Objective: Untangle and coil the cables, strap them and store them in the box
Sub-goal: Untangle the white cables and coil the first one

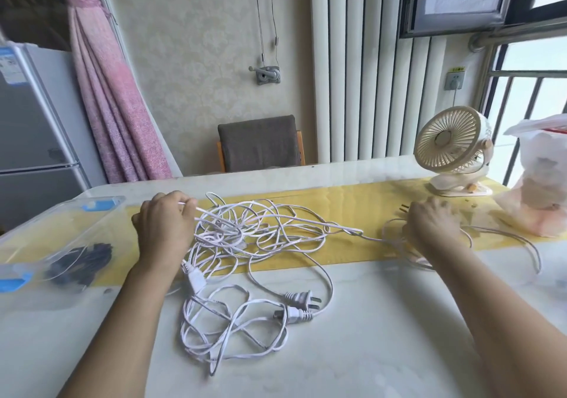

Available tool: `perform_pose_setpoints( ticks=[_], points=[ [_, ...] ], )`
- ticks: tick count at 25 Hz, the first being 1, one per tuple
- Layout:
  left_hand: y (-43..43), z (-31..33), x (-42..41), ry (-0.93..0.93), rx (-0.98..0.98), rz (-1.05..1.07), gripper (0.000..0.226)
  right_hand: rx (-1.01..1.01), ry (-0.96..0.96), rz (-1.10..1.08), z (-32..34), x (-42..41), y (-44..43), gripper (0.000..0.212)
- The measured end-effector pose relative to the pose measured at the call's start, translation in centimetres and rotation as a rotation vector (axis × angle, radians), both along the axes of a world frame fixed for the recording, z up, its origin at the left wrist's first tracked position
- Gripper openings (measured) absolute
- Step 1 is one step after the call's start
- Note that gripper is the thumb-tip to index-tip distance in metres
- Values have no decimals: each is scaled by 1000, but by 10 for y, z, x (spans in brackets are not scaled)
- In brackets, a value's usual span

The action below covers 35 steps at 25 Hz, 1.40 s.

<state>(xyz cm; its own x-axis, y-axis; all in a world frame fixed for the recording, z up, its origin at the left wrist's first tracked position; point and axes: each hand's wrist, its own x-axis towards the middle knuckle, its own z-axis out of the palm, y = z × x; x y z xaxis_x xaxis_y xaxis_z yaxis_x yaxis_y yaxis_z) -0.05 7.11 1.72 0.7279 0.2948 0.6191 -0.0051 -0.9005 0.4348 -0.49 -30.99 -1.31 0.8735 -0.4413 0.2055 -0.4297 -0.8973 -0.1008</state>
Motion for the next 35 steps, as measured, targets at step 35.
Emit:
perform_pose_setpoints(
  ticks=[35],
  points=[
    [-98,-15,-28,187,-1284,-763,31,386,-886,1006,-1,-37,132,30]
  ],
)
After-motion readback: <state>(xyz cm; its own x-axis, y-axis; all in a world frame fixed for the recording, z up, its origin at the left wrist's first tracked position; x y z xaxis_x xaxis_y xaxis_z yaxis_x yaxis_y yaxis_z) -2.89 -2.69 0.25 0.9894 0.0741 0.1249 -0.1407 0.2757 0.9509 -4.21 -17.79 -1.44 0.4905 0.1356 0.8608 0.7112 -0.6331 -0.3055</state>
